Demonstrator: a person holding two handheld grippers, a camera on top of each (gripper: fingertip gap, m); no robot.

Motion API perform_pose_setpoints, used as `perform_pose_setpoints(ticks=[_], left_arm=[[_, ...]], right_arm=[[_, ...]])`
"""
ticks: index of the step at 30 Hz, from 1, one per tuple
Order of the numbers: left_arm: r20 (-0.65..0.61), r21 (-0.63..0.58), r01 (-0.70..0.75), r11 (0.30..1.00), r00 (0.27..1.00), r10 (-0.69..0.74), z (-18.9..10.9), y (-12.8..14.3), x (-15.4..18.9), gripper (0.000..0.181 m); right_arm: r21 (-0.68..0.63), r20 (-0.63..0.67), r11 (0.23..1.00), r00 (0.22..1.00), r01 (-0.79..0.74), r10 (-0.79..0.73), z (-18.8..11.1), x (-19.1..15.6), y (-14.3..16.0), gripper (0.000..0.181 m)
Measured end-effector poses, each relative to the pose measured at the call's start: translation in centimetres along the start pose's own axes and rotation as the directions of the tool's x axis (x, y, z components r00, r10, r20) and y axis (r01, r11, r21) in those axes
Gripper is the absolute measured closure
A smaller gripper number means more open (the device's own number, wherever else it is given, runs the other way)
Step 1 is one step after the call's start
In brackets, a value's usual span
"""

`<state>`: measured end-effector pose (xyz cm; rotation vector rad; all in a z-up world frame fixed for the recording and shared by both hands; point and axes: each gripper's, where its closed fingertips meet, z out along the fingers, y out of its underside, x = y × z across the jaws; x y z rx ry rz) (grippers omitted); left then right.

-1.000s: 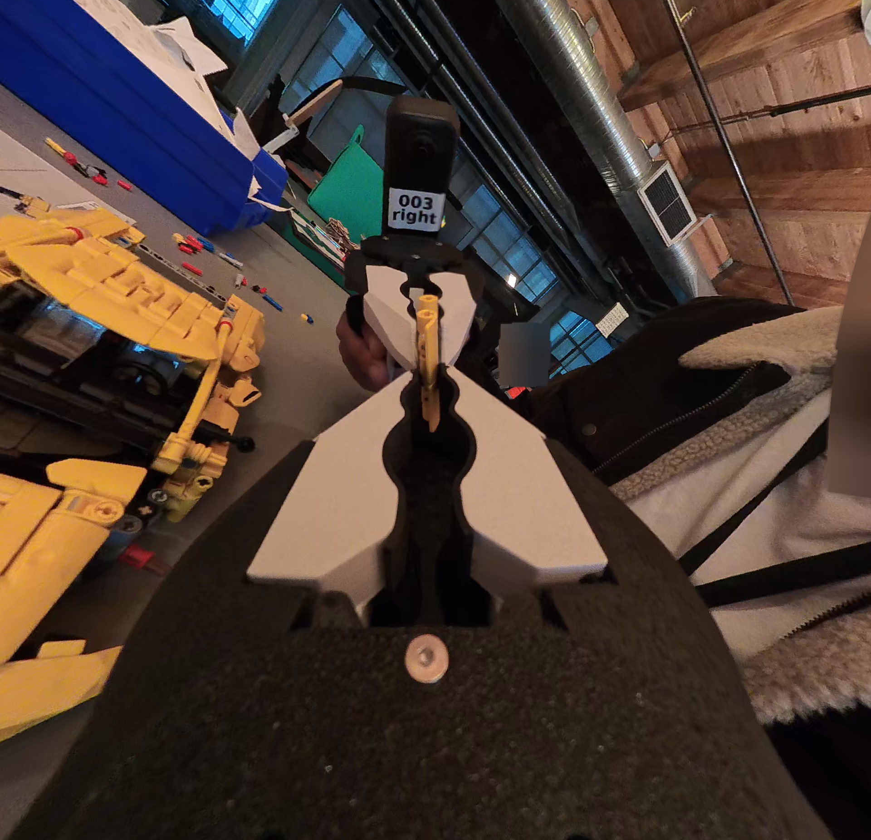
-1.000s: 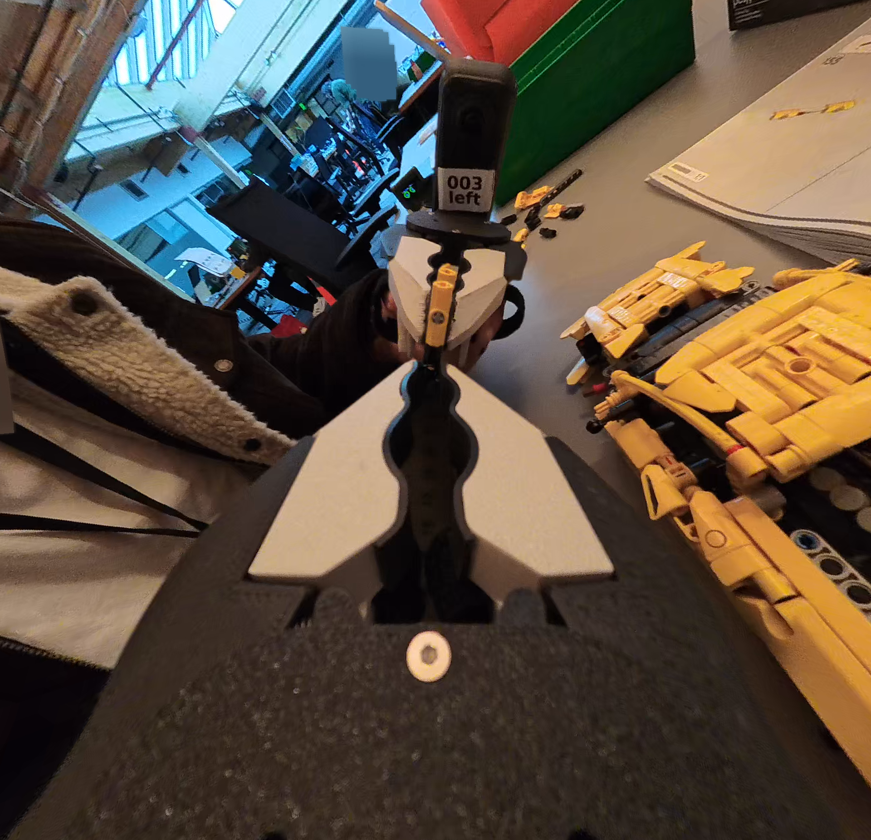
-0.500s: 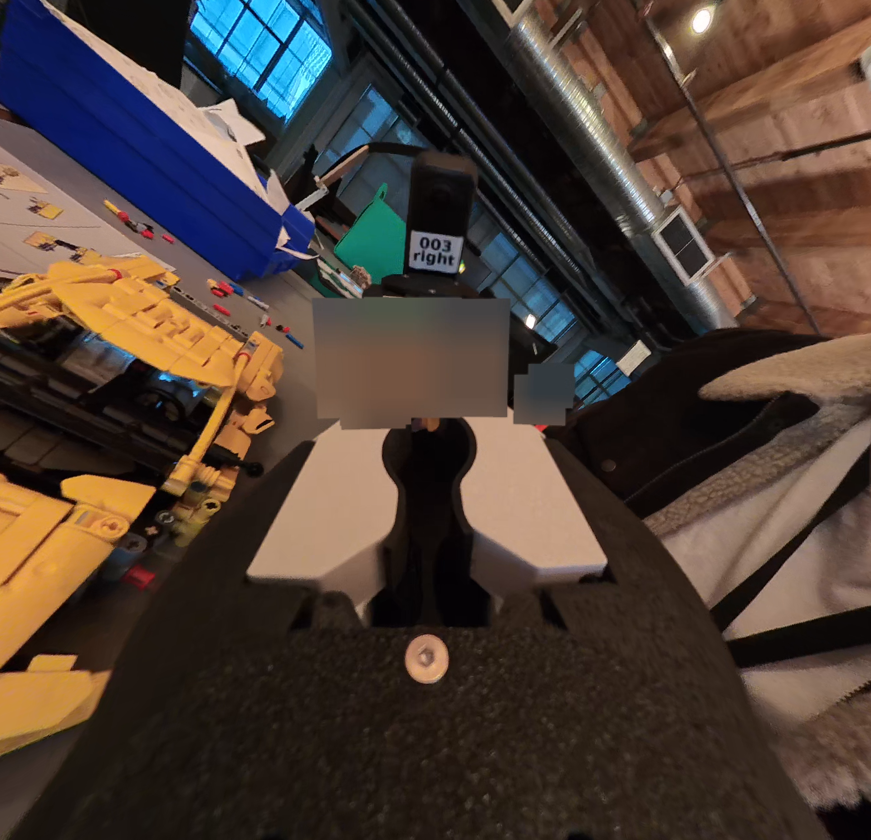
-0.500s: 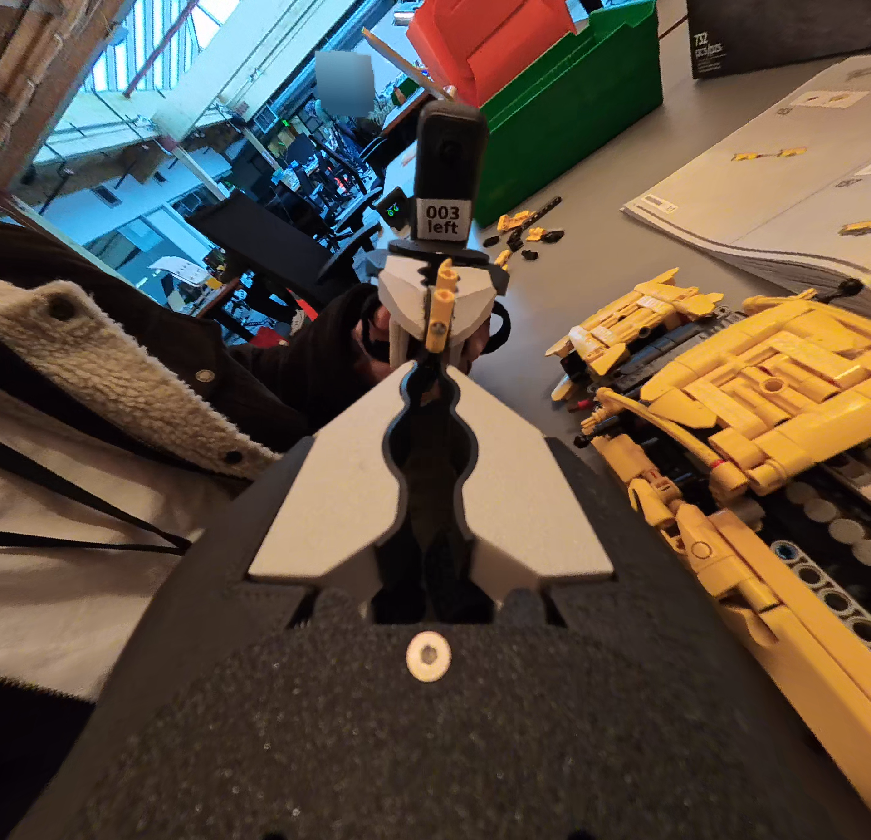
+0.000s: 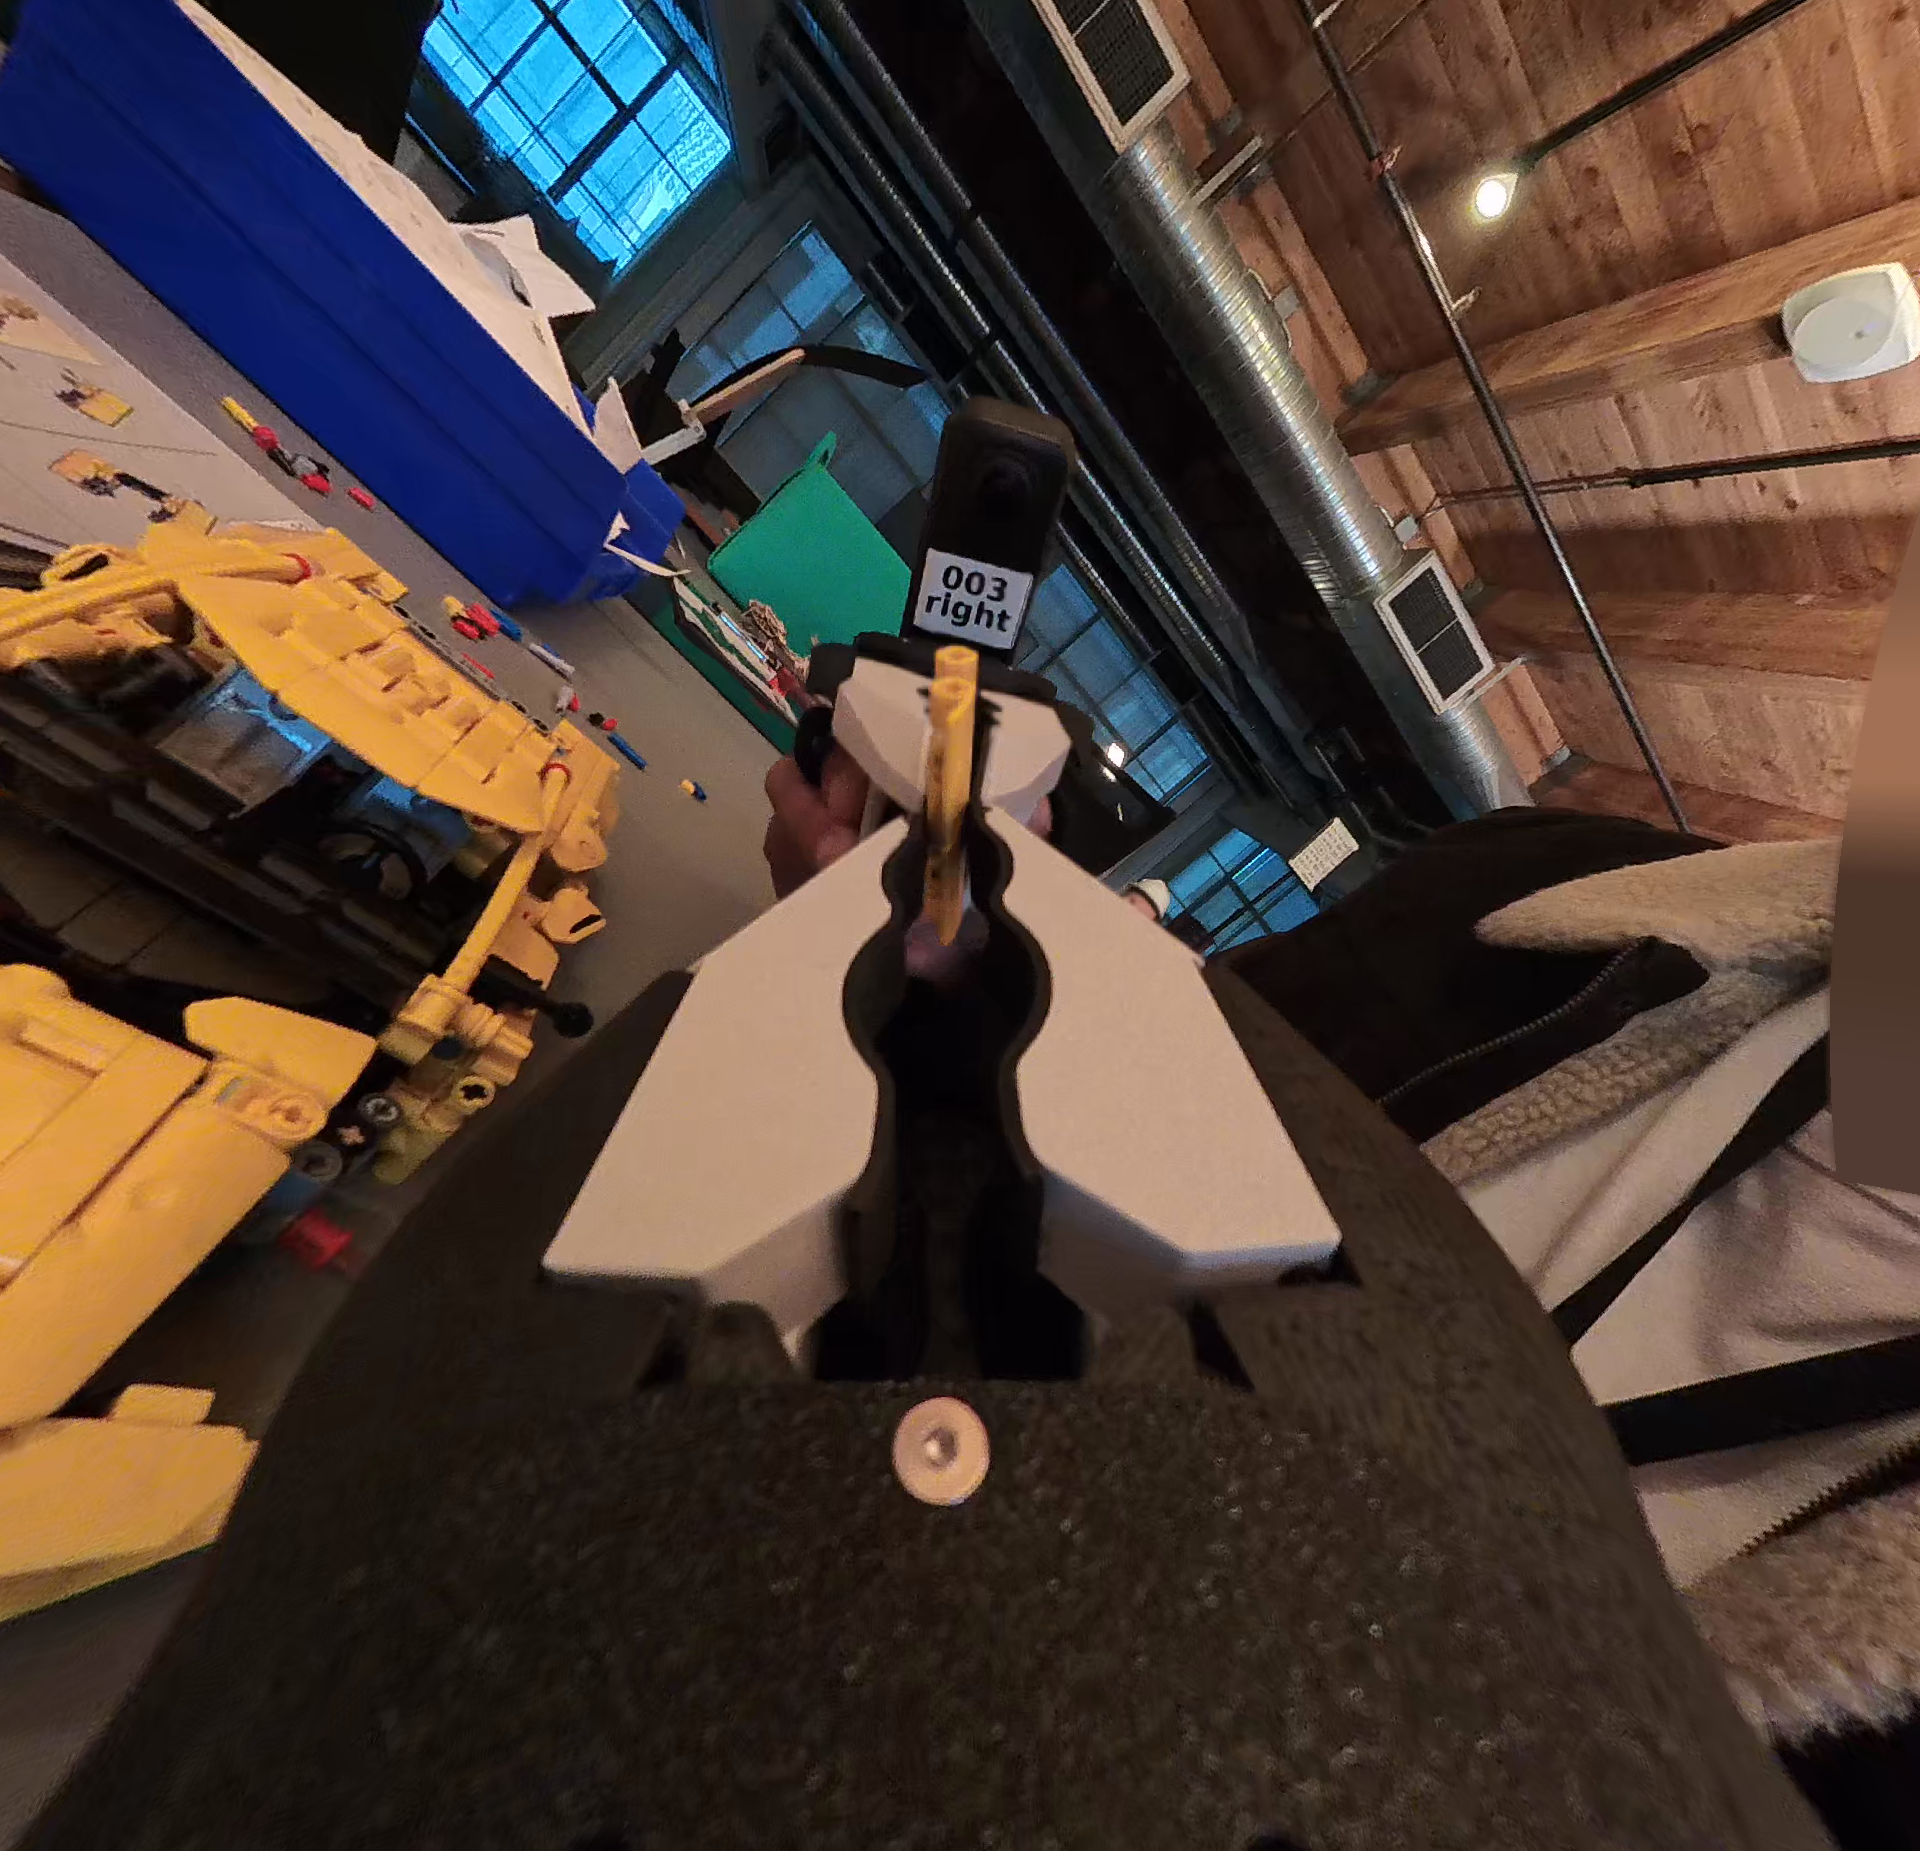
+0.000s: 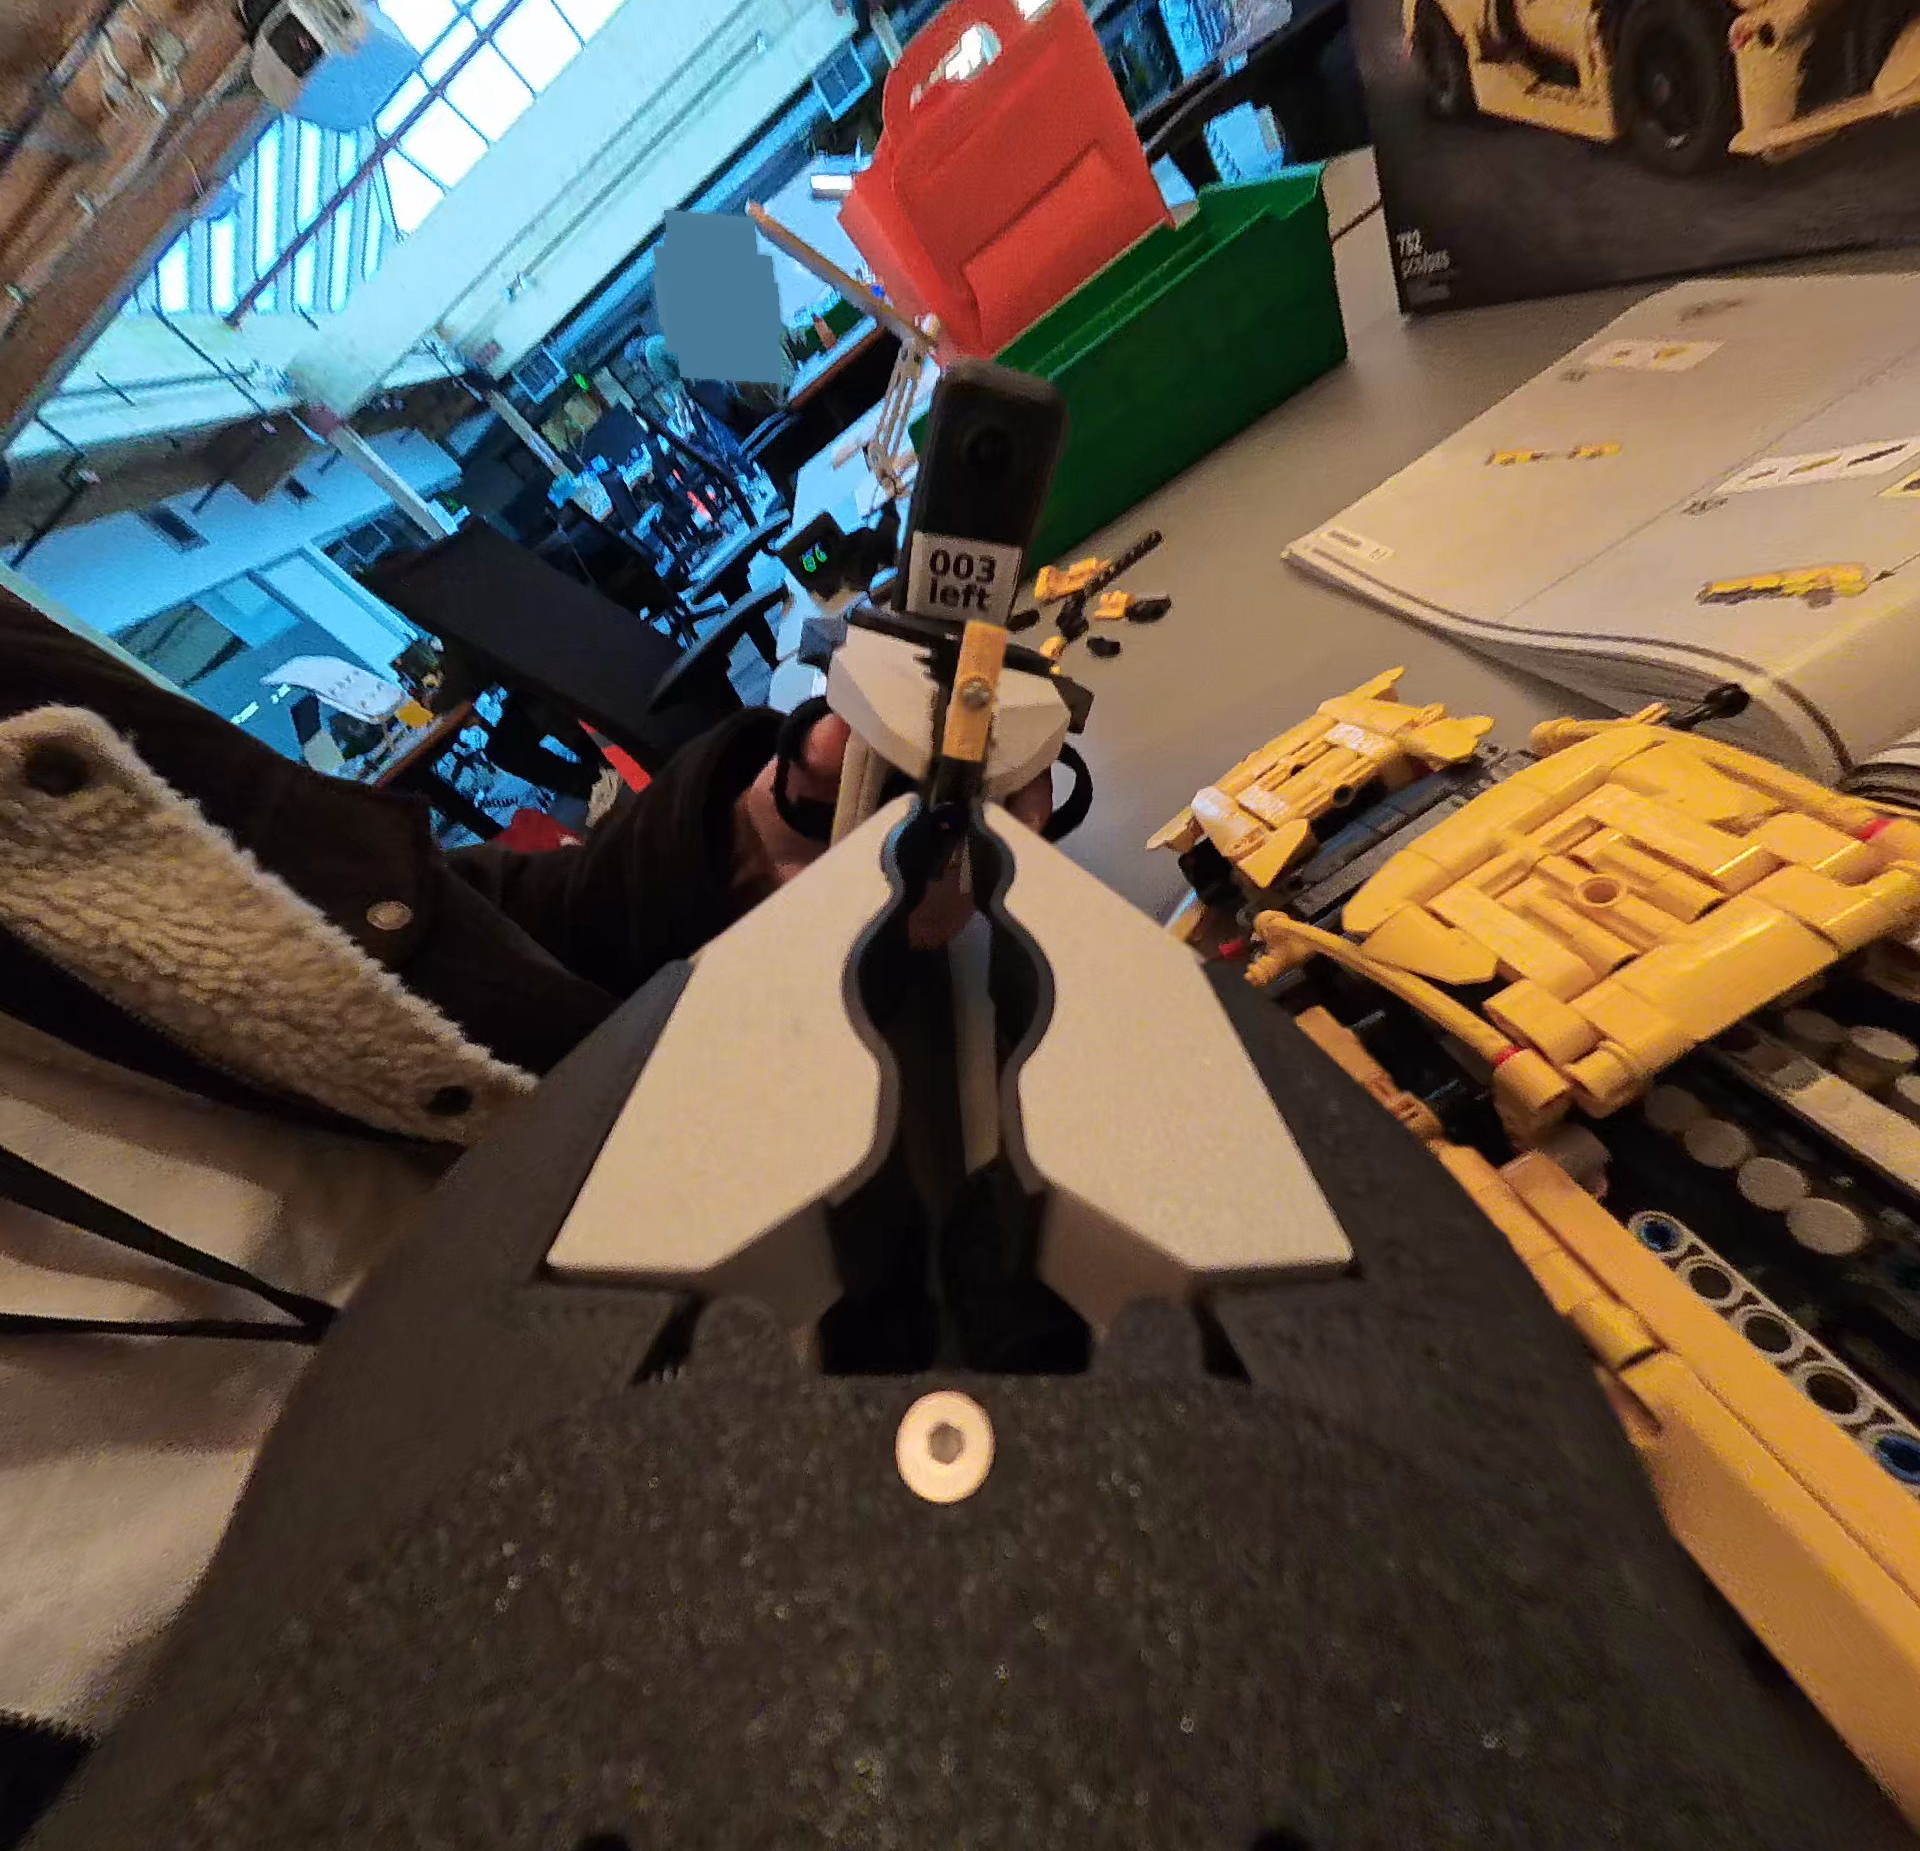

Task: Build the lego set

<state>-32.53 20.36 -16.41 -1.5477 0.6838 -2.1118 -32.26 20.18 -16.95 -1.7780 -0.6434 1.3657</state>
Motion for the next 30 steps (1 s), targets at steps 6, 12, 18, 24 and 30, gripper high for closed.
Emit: perform_pose_setpoints(ticks=[6, 12, 18, 24, 30], left_arm=[[0.013, -0.066, -0.029, 0.997, 0.999, 0.030, 0.5, 1.1, 0.0, 0.175], [0.063, -0.018, -0.044, 0.999, 0.997, 0.045, 0.0, 0.3, -0.6, 0.175], [0.122, 0.079, 0.047, 0.996, 0.991, -0.056, -1.1, -0.9, -2.3, 0.175], [0.191, 0.052, -0.030, 0.998, 0.981, 0.019, -0.6, -0.5, -2.6, 0.174], [0.218, 0.014, -0.043, 0.999, 0.975, 0.039, -0.1, 0.3, -2.7, 0.174]], right_arm=[[0.015, 0.012, 1.000, 1.000, 0.011, -0.011, -0.4, -0.1, -0.3, 0.175], [0.006, -0.113, 0.953, 0.947, 0.304, -0.301, -0.1, -0.1, -0.6, 0.155], [-0.358, -0.453, 0.659, 0.494, 0.662, -0.742, 0.5, 2.9, -0.3, 0.125], [-0.463, -0.457, 0.639, 0.452, 0.615, -0.766, 2.0, 3.6, 0.5, 0.128], [-0.511, -0.458, 0.594, 0.387, 0.621, -0.800, 2.0, 4.1, 0.7, 0.147]])
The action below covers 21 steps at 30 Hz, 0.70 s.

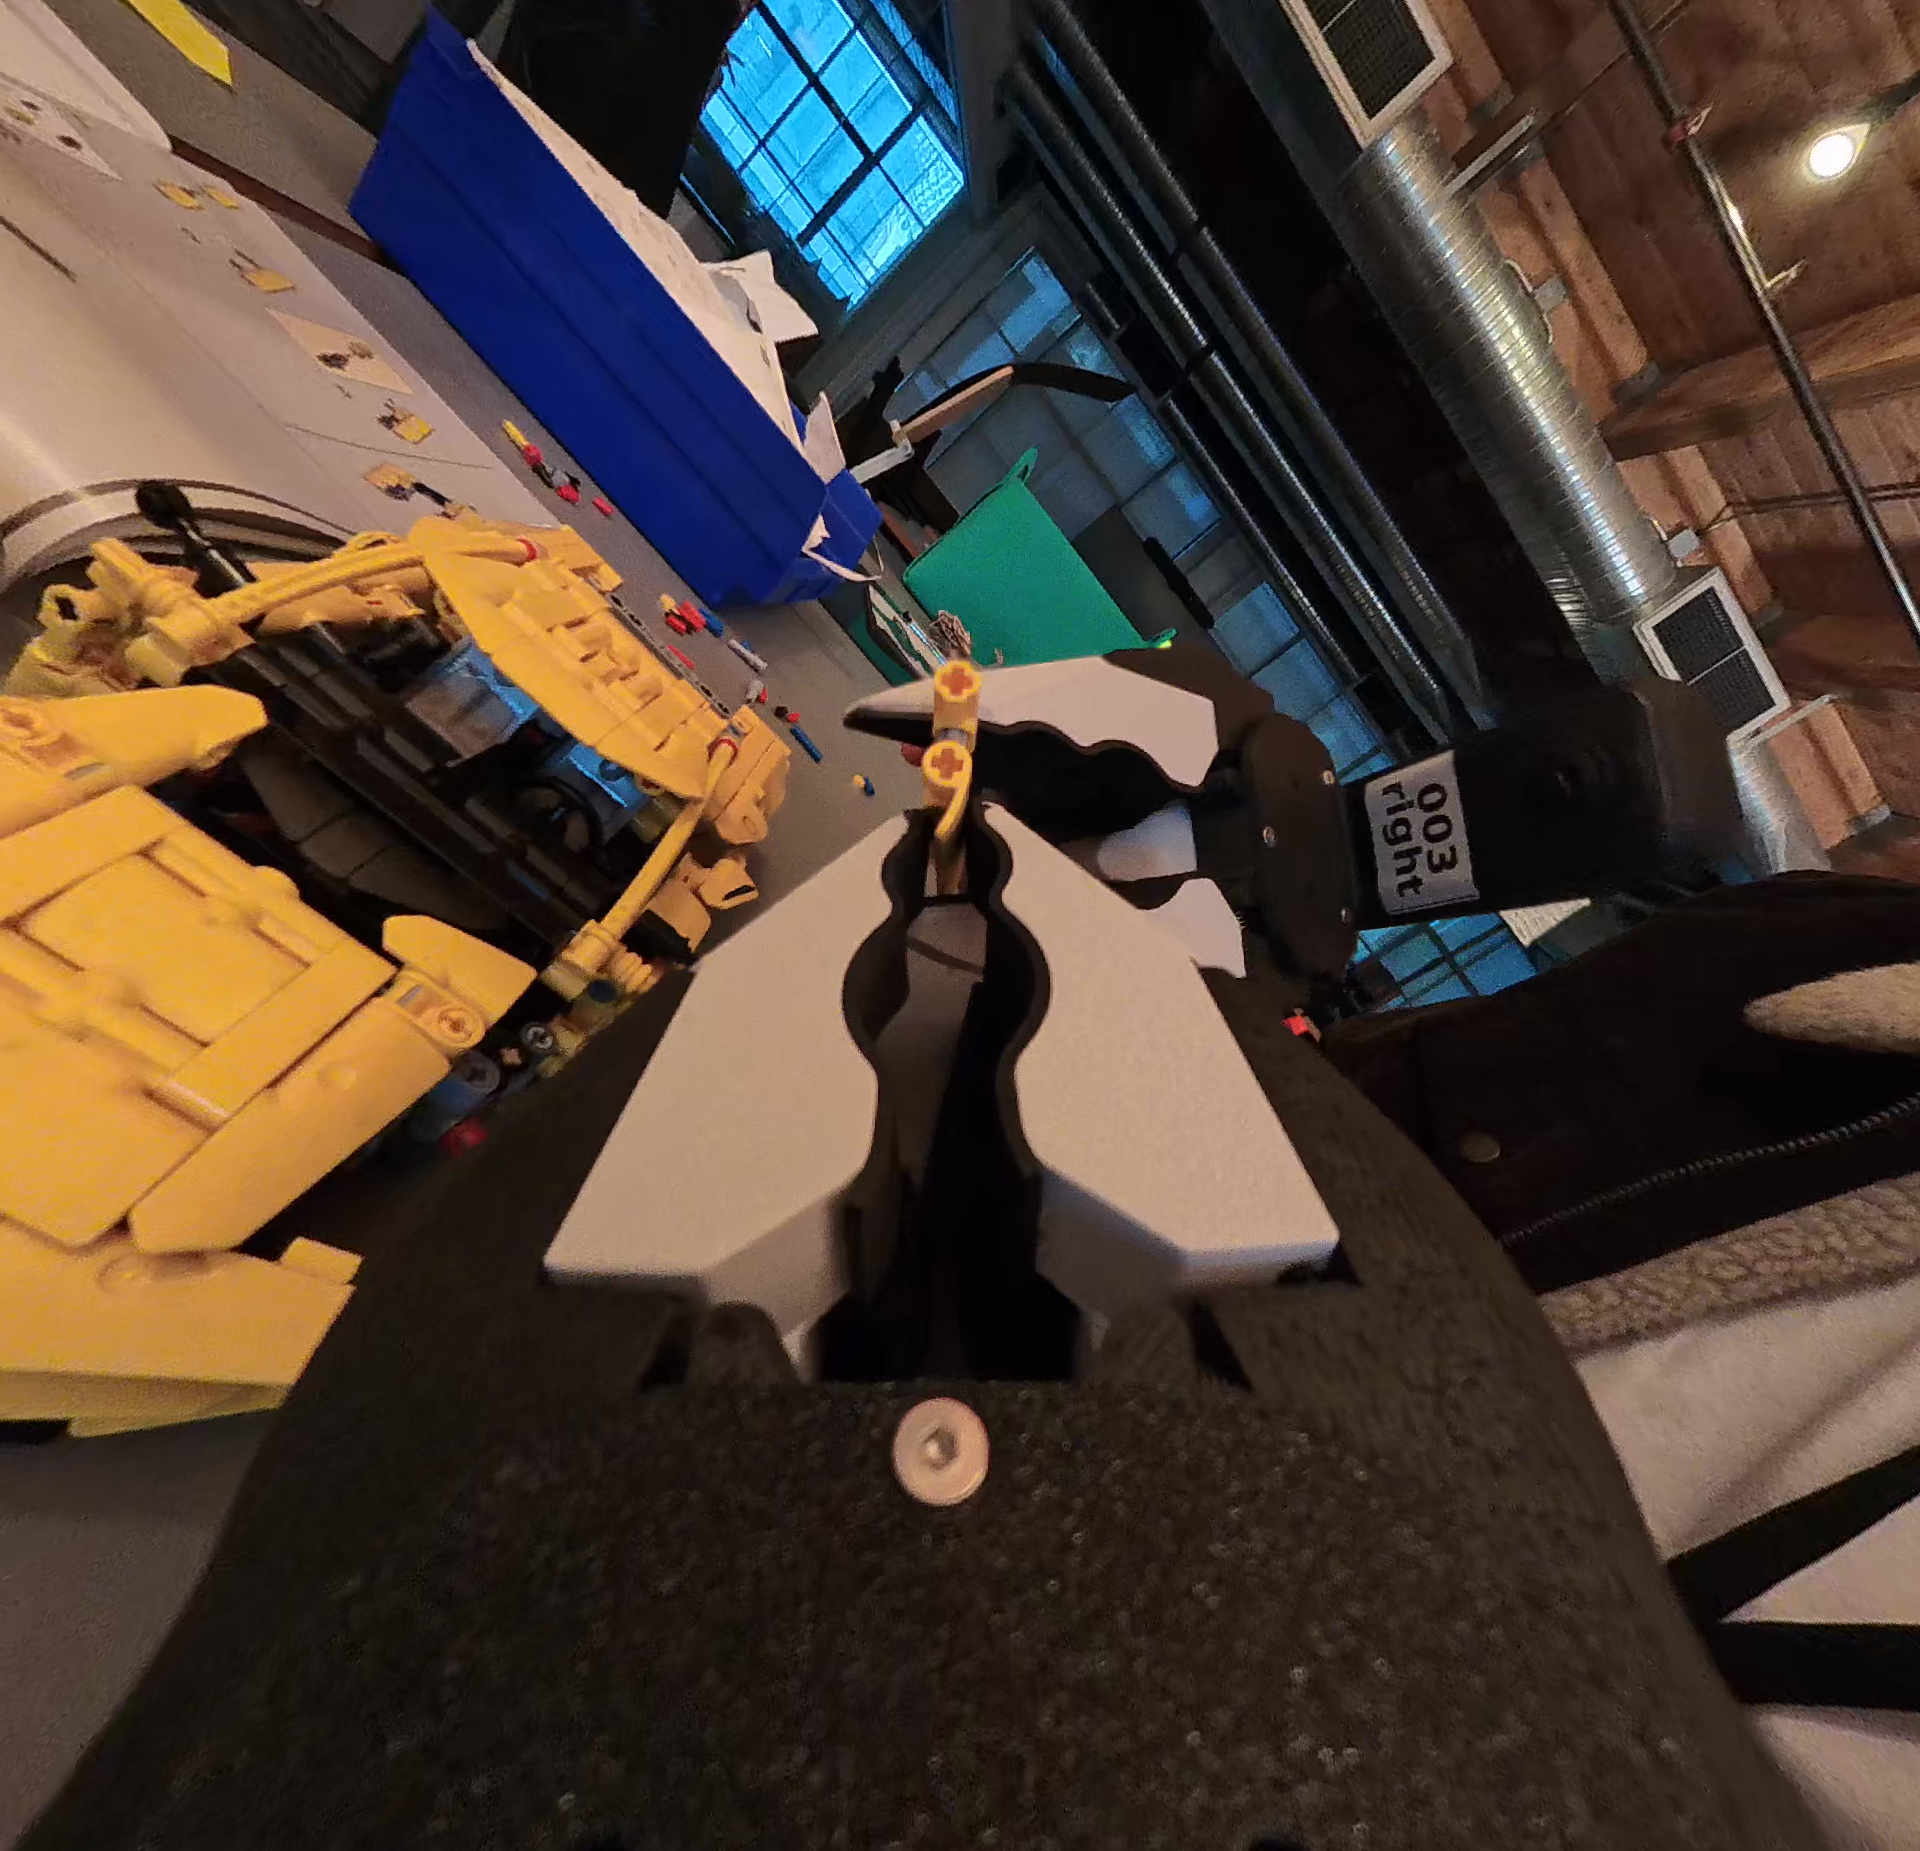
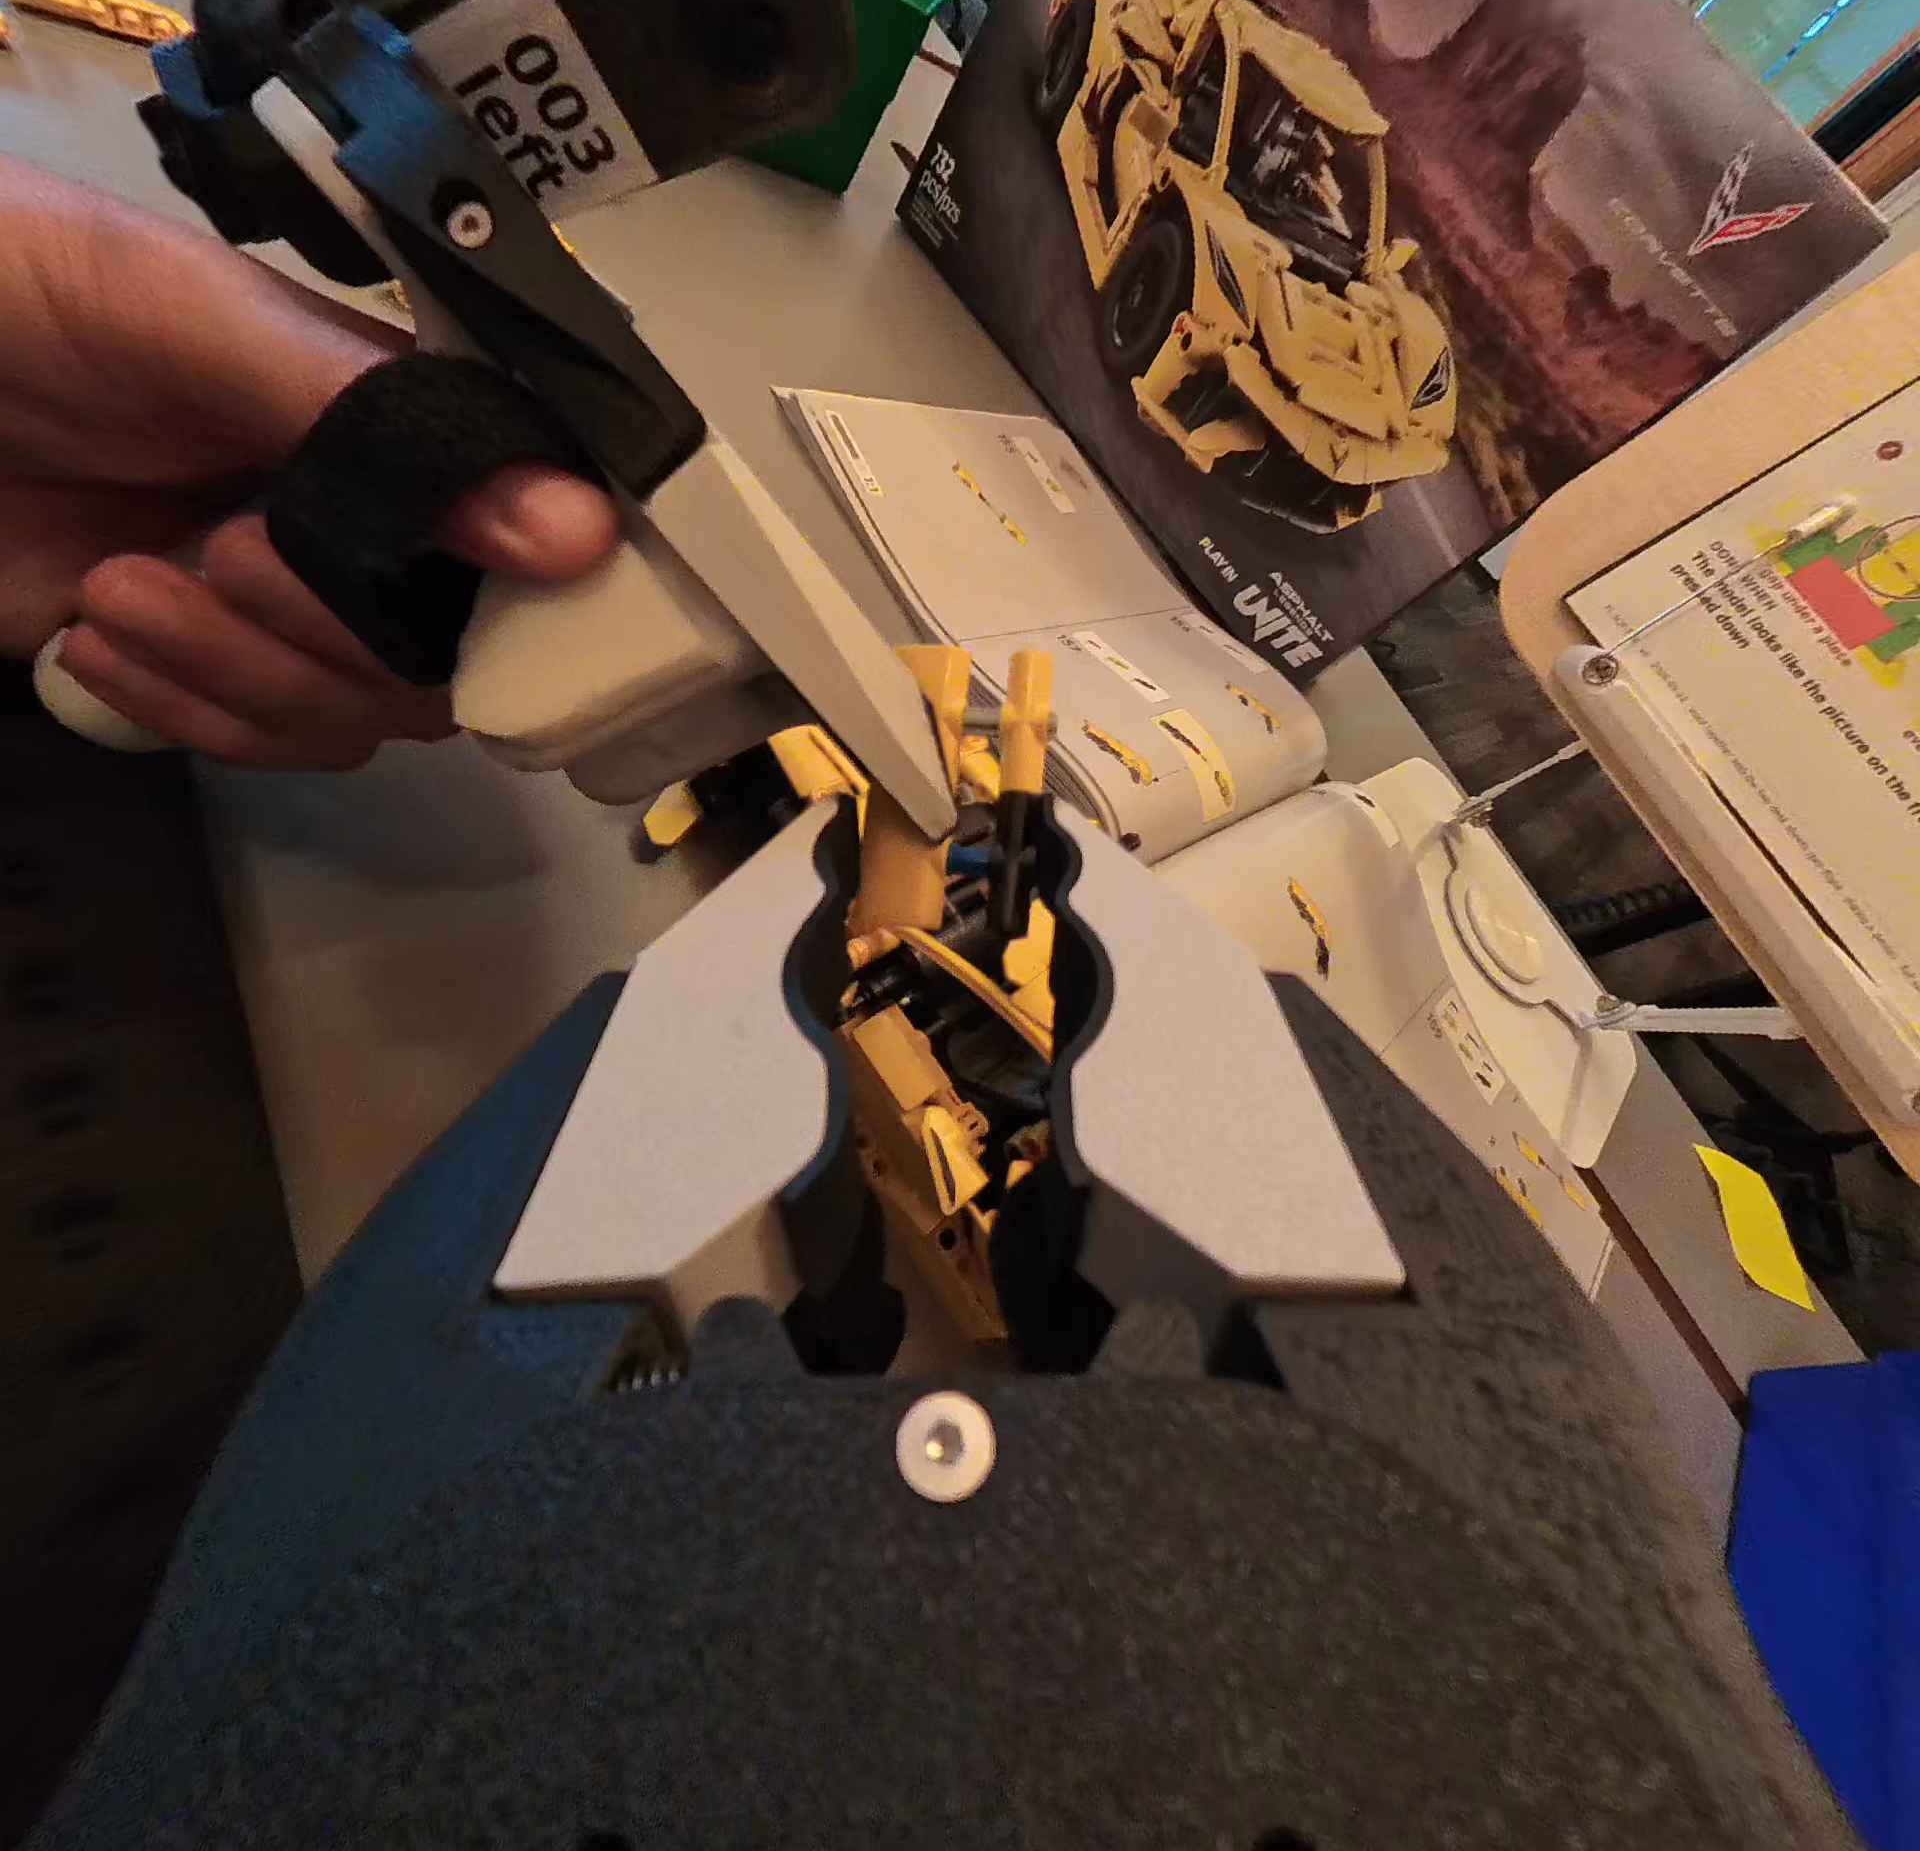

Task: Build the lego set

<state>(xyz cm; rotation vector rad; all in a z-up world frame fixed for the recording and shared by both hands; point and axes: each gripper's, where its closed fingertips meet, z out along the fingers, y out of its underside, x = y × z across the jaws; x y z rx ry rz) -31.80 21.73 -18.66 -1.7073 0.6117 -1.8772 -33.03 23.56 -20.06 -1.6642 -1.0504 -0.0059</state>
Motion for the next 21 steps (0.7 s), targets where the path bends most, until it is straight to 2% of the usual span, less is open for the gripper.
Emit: perform_pose_setpoints(ticks=[6, 12, 15, 21], left_arm=[[-0.010, -0.011, 0.007, 1.000, 1.000, -0.007, 0.07, 0.20, 0.19, 0.174], [-0.030, -0.025, 0.026, 0.999, 0.999, -0.027, 0.10, 0.47, 0.38, 0.175], [0.011, -0.035, 0.018, 0.999, 1.000, -0.017, 0.07, 0.59, -0.24, 0.175], [-0.011, -0.031, 0.057, 0.998, 0.998, -0.057, -0.10, 0.47, -0.27, 0.174]], right_arm=[[-0.016, 0.018, 1.000, 1.000, 0.004, -0.003, -0.25, -0.07, 0.04, 0.148], [-0.021, 0.067, 1.000, 0.998, 0.010, -0.008, -0.44, -0.68, 0.15, 0.157], [-0.033, 0.074, 0.999, 0.997, -0.023, 0.025, 0.10, -0.78, 0.59, 0.156], [0.009, -0.004, 1.000, 1.000, 0.027, -0.027, -0.02, -0.56, 0.21, 0.152]])
